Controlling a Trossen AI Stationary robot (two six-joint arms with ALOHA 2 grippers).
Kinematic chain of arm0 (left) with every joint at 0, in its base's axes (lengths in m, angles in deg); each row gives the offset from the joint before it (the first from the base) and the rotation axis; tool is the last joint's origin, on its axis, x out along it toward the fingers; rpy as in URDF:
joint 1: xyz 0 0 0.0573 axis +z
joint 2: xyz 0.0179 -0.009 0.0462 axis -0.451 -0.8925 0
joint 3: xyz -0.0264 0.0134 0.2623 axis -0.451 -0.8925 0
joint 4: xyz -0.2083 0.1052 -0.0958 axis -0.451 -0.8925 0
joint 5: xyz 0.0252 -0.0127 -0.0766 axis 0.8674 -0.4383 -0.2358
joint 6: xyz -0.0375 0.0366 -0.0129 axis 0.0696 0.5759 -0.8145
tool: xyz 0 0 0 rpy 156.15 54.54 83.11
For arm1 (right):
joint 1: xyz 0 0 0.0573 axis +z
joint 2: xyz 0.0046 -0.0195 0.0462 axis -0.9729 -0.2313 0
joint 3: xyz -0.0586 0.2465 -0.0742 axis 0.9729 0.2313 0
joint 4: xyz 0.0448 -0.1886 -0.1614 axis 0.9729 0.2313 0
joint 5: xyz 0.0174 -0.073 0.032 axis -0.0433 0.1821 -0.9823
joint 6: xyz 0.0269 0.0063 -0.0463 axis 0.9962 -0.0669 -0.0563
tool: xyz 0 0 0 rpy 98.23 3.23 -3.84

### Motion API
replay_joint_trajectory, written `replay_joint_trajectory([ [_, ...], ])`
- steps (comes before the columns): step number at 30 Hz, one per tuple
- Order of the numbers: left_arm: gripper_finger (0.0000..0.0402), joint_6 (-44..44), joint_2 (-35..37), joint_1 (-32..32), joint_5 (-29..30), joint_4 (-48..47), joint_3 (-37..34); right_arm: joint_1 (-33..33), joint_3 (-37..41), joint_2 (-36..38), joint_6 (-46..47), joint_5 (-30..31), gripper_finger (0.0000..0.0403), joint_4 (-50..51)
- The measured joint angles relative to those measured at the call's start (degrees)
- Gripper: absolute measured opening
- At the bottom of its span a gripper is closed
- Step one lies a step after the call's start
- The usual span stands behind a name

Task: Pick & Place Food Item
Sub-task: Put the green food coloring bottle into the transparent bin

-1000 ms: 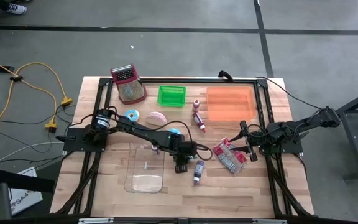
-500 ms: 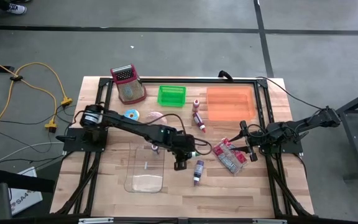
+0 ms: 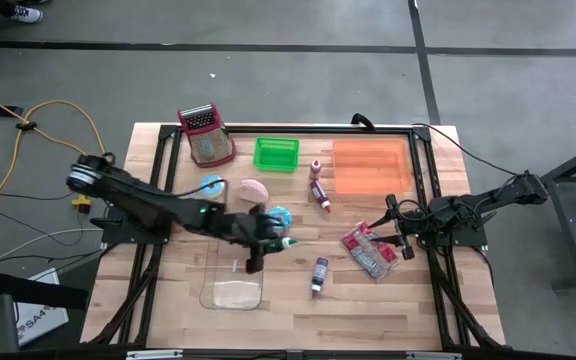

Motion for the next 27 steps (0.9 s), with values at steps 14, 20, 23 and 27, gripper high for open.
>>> replay_joint_trajectory([
  [14,0.0135,-5.9,6.9,-15.6,23.3,8.7,-11.8,0.0,0.0,0.0,0.0,0.0,0.0152,0.1],
  [20,0.0135,-14.0,6.0,-19.3,31.1,13.8,-17.3,0.0,0.0,0.0,0.0,0.0,0.0152,0.1],
  [23,0.0135,-17.7,5.0,-20.7,33.2,15.8,-19.1,0.0,0.0,0.0,0.0,0.0,0.0152,0.1],
  [27,0.0135,-21.2,3.7,-22.4,35.9,16.6,-20.8,0.0,0.0,0.0,0.0,0.0,0.0152,0.1],
])
